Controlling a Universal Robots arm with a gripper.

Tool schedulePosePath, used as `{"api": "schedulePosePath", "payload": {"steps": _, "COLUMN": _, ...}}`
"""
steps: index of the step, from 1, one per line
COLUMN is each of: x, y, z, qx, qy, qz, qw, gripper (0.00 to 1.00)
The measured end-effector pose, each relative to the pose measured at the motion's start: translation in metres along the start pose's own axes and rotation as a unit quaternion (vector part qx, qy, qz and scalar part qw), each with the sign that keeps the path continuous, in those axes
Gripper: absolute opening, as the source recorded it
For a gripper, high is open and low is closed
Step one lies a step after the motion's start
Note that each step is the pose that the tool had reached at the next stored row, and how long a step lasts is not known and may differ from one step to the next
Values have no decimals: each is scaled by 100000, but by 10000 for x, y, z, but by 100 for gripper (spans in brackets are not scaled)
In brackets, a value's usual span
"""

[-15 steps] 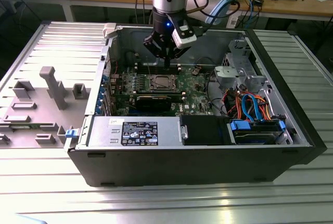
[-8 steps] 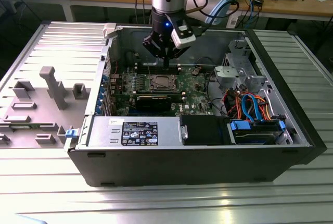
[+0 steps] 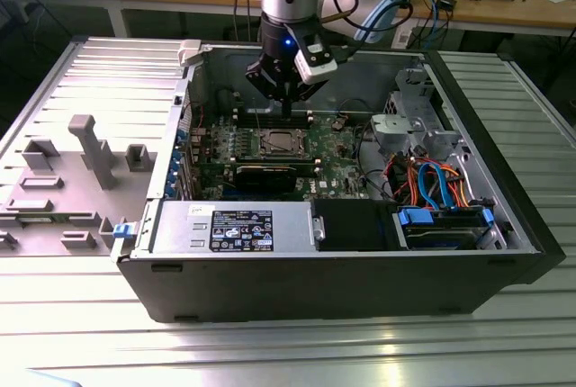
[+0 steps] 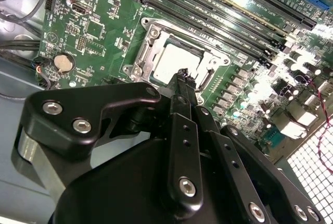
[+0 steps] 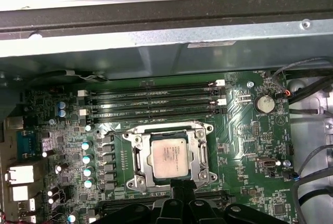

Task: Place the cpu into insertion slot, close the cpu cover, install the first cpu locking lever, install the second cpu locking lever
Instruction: 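Install the first cpu locking lever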

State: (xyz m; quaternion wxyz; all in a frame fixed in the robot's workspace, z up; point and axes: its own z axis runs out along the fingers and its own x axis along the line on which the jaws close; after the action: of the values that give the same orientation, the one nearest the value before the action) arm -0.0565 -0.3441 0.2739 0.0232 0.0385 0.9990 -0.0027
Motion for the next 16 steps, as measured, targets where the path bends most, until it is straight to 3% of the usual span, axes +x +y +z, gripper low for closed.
{"api": "schedulePosePath", "payload": {"steps": 16, "x": 28, "y": -2, "z": 5, "qx": -2, "qy": -5, "qz": 4, "qw": 100000, "gripper": 11}}
